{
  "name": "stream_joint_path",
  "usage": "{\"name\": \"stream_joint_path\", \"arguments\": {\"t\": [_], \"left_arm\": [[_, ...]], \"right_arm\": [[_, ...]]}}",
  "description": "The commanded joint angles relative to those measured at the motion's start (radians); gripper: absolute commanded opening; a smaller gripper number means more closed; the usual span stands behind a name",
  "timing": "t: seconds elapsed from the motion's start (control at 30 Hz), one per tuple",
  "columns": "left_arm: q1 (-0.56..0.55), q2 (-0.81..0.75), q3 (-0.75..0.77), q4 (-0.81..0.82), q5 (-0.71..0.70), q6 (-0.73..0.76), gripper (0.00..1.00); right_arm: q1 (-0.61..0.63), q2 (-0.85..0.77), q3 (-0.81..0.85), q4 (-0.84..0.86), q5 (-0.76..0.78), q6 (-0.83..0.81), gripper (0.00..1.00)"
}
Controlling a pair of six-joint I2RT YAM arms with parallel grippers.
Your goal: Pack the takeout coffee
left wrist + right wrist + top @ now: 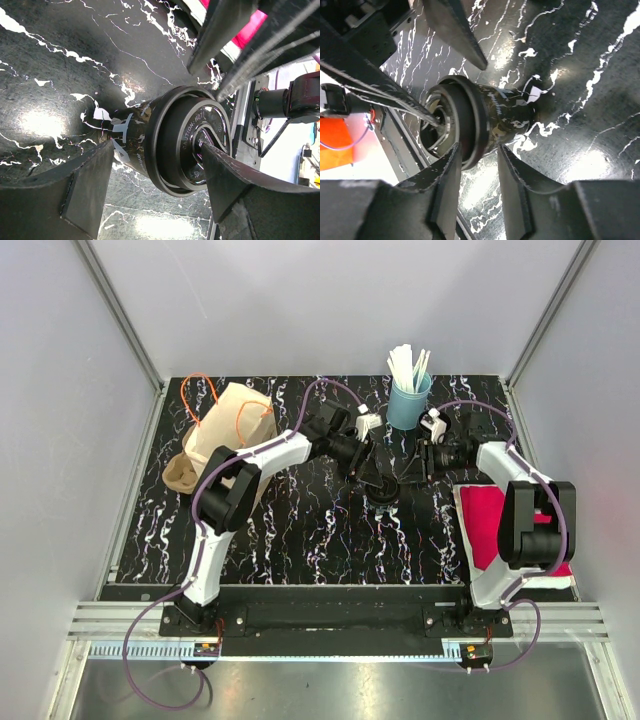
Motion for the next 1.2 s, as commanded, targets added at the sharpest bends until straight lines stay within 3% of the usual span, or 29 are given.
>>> {"name": "stream_joint_path", "arguments": {"t": [0.0, 0.47, 0.93, 1.17], "left_arm": [[-0.008, 0.017, 0.005, -0.014, -0.045, 0.043, 0.73], [-0.019, 0.02, 0.008, -0.029, -0.062, 0.06, 0.71], [-0.036, 0.022, 0.01, -0.063, -0.123, 0.106, 0.57], [-0.036, 0.023, 0.001, -0.071, -0.125, 0.115, 0.53]], "right_arm": [[-0.017, 0.028, 0.014, 0.027, -0.061, 0.025, 0.39], [-0.023, 0.085, 0.023, 0.035, -0.064, 0.05, 0.31], [-0.023, 0.116, 0.0, 0.065, 0.051, 0.077, 0.19], [-0.023, 0.047, 0.025, 0.067, -0.001, 0.086, 0.28]]}}
